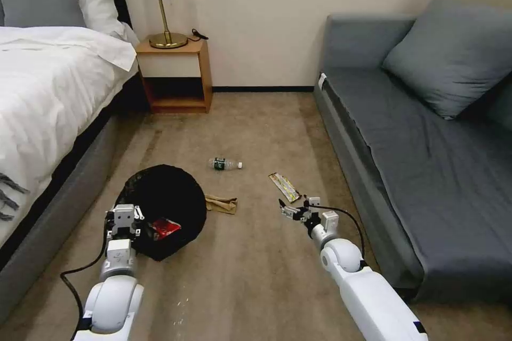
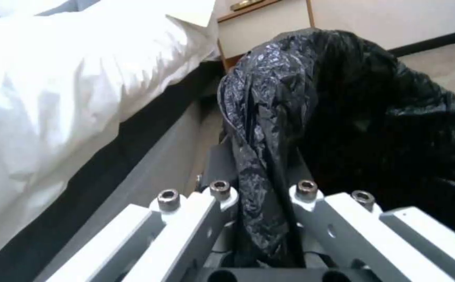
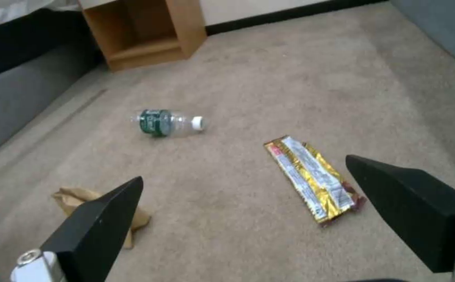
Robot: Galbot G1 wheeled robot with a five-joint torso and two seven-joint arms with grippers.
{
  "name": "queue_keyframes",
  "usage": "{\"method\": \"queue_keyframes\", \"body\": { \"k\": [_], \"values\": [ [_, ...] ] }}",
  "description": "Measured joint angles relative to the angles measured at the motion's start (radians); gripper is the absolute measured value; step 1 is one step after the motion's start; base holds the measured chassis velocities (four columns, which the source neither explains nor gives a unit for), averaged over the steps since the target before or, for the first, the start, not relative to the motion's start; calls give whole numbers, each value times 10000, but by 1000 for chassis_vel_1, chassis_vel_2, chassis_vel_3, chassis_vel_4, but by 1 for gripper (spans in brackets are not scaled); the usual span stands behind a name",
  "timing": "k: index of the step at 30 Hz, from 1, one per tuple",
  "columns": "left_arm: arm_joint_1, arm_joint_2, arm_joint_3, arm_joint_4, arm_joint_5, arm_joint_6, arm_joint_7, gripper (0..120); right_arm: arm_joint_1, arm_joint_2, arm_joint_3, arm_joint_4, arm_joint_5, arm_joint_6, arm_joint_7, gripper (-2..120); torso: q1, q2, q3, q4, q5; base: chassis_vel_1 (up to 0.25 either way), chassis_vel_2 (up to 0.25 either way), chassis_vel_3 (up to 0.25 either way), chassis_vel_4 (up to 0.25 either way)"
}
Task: Pick up the trash bin, then pick up the garbage on the floor and place it into the trash bin.
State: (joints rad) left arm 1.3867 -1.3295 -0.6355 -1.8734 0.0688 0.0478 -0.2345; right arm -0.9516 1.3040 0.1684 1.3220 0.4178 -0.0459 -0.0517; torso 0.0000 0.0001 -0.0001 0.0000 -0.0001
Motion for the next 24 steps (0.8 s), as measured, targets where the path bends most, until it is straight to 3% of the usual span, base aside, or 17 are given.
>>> {"method": "queue_keyframes", "body": {
  "k": [24],
  "values": [
    [-158, 81, -83, 444, 55, -224, 63, 5, -139, 160, 284, -242, -205, 131, -96, 100, 0, -1, 1, 0, 0, -106, 109, 103, -113]
  ]
}}
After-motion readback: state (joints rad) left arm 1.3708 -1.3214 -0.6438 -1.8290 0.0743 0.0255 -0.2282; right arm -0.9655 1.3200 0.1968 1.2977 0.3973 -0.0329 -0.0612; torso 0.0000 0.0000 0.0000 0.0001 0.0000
